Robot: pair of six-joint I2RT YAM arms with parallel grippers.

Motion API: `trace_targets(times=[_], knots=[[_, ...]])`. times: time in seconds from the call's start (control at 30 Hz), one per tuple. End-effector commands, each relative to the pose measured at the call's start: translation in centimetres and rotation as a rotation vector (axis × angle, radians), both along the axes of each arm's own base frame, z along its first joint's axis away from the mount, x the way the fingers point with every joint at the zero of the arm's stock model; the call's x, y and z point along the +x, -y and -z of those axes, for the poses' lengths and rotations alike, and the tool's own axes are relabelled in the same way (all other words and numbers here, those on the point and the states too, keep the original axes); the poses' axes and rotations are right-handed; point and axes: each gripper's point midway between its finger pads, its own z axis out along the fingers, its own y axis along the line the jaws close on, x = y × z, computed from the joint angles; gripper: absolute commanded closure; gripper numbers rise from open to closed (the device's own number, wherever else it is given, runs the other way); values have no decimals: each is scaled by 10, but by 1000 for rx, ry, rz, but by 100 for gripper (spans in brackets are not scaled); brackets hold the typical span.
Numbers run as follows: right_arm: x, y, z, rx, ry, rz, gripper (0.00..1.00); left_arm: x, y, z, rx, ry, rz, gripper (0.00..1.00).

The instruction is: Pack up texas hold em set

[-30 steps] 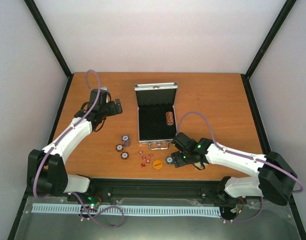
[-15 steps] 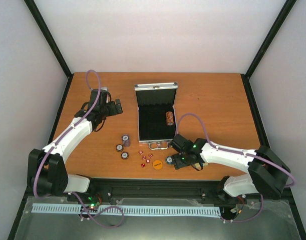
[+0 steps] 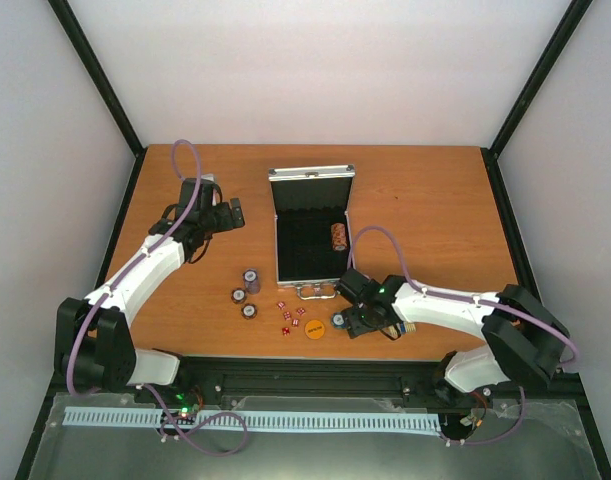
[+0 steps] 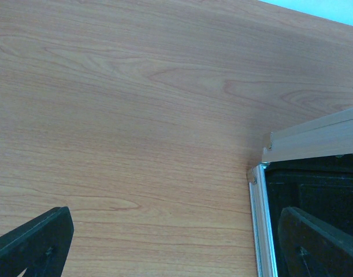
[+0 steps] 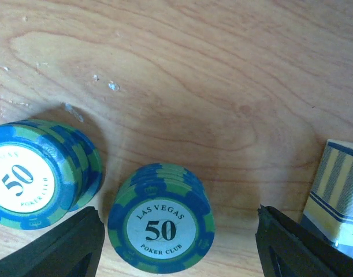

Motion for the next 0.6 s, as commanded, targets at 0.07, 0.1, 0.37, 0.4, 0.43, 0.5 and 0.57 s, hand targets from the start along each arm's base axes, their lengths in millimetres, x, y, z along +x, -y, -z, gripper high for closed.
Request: trace_targets(times=[0.07,0.1,0.37,0.4,0.43,0.5,0.57], knots=[[8,-9,-4,5,25,-5,27,4,5,-14,-13,27,12,0],[8,-8,-3,-1,23,-5,28,5,6,-14,-15,28,12,0],[8,-9,-1,-24,8,-16,31,5,6,-14,-14,28,13,0],[8,-8,0,-28,6,-17,32,5,6,-14,-14,28,12,0],[7,-7,1,-36,1,-16,32,5,6,-13,-14,27,13,0],[6,-6,2,-44,-6,-17,33,5,5,-12,-14,26,11,0],[5,-5,3,-51,-15,-17,35,5,5,-12,-11,26,11,0]])
